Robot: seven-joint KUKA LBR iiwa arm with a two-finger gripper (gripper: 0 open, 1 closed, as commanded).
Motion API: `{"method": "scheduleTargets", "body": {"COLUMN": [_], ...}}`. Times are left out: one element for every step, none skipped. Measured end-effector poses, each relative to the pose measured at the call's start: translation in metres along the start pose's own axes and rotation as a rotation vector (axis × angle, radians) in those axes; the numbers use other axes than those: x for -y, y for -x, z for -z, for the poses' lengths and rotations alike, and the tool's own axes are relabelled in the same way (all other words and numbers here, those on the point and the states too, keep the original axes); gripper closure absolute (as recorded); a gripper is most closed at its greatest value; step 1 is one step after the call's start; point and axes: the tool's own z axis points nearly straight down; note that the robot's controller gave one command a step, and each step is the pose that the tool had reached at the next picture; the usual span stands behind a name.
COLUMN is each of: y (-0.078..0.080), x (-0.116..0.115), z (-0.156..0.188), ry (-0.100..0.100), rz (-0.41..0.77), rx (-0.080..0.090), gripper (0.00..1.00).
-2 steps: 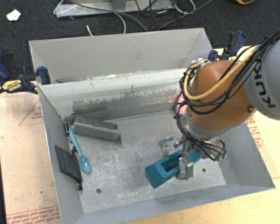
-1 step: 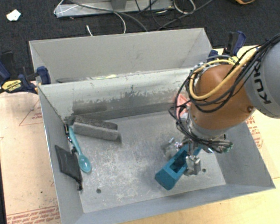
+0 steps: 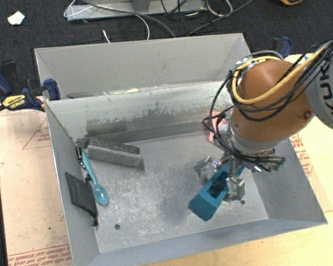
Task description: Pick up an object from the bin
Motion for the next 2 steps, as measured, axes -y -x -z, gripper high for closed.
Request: {"method": "scheduleTargets", "body": {"y": [-0.005,0.001], "x": [0.026,0.021], "z": [-0.015,0.031], "ry": [-0.007,0.002], "rz": [-0.006,0.279], "rx": [0.006,0.0], "gripper": [1.0,1.0]}}
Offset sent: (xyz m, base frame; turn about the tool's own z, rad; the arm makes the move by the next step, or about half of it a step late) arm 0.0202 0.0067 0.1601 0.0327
